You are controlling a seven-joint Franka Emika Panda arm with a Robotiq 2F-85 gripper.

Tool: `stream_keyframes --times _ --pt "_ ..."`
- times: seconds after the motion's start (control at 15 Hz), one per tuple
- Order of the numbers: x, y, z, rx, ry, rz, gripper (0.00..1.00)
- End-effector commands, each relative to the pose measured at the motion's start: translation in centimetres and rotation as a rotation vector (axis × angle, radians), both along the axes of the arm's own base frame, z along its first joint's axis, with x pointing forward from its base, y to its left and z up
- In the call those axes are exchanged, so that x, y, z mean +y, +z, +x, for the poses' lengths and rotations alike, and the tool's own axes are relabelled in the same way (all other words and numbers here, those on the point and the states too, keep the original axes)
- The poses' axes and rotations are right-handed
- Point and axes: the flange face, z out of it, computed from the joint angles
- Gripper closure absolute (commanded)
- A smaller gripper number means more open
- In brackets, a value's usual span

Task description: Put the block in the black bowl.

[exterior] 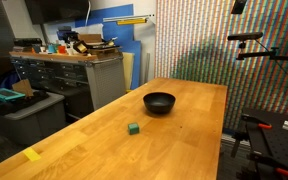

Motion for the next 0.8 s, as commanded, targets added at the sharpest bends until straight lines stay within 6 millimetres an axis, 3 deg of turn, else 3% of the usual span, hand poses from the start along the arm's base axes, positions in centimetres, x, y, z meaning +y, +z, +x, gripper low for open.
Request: stream_keyframes --times 0.0,0.33,0.73 --pt "2.3 -1.1 4.4 -0.023 0.005 0.002 0.0" --pt "5.5 -4.7 10.8 -0.005 -0.023 0.014 0.0" --pt "7.5 -8.6 18.8 -0.008 -0.242 0.137 0.0"
